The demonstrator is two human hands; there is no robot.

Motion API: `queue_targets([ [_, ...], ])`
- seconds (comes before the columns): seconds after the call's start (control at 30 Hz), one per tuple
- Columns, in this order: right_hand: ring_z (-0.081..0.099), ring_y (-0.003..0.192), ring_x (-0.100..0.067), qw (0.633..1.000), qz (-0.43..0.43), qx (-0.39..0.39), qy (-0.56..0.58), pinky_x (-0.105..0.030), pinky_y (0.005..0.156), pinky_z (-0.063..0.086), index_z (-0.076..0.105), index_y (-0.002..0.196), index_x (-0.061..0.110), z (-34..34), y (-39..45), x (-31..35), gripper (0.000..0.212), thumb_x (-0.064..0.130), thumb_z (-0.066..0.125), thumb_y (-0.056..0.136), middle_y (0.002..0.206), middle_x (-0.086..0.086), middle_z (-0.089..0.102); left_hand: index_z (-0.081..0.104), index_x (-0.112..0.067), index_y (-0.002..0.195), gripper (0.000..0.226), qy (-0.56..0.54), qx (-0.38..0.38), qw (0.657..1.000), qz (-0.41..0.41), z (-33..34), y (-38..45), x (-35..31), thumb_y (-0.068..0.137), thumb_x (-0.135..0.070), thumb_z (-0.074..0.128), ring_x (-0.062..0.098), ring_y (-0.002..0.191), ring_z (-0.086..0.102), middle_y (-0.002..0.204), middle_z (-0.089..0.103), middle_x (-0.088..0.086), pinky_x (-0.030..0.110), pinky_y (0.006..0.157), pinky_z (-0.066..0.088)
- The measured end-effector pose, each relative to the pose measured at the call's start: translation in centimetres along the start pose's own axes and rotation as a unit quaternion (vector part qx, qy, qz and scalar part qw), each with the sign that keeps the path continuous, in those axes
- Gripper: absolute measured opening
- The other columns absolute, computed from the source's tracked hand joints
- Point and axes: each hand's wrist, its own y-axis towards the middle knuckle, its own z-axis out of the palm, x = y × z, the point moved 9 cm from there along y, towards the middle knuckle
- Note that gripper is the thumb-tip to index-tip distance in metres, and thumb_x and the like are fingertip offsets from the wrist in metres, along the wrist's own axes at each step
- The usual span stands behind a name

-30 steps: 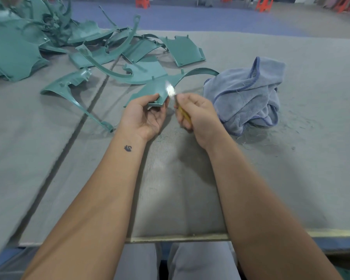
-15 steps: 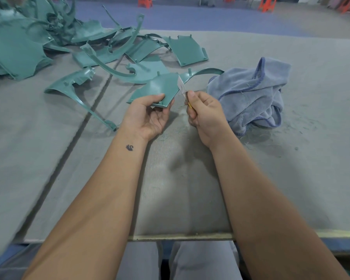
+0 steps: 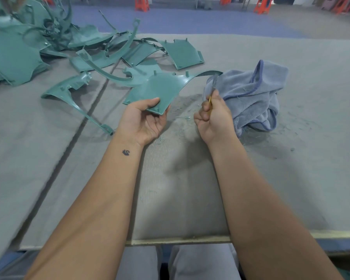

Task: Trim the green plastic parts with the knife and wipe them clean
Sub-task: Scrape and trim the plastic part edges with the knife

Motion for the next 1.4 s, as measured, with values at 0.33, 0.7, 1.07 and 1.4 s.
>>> queue_targets([
  [0.33,0.031,0.042,-0.007,0.934,-0.061,0.187,-0.299,-0.024,0.045,0.019,0.054,0.073,0.015,3.5,-2.0,-0.9,0.027,0.021,0.05,0.1,0.05,0.003,0.042,0.058,-0.011,0.097,0.009,0.03,-0.032,0.999,-0.003,-0.5,0.5,0.2,0.096,-0.016,0.05,0.009,0.052,0.057,0.064,0.064,0.0,0.013,0.038,0.04],
  [0.7,0.029,0.044,-0.005,0.949,-0.074,0.166,-0.257,-0.019,0.046,0.02,0.051,0.073,0.011,3.0,-1.6,-0.3,0.027,0.016,0.049,0.1,0.056,-0.002,0.036,0.054,-0.013,0.093,0.007,0.029,-0.006,0.999,-0.034,-0.4,0.7,0.6,0.095,-0.015,0.048,0.009,0.045,0.05,0.06,0.06,0.001,0.014,0.035,0.03],
  [1.07,0.023,0.044,-0.008,1.0,-0.018,0.006,-0.017,-0.022,0.052,0.019,0.049,0.079,0.017,-0.3,0.2,0.3,0.024,0.026,0.048,0.101,0.055,0.002,0.037,0.06,-0.013,0.081,0.007,0.045,0.017,0.998,-0.047,-0.7,0.6,0.4,0.075,-0.016,0.059,0.006,0.047,0.047,0.062,0.061,-0.001,0.012,0.036,0.029],
  [1.4,0.037,0.049,-0.009,0.991,-0.08,-0.036,-0.104,-0.02,0.048,0.031,0.052,0.082,0.015,-0.7,-0.3,1.9,0.017,0.02,0.052,0.099,0.063,0.0,0.047,0.053,-0.015,0.091,0.007,0.014,-0.05,0.998,0.042,-2.6,1.0,-2.2,0.092,-0.015,0.046,0.005,0.045,0.047,0.068,0.048,-0.002,0.012,0.037,0.021],
])
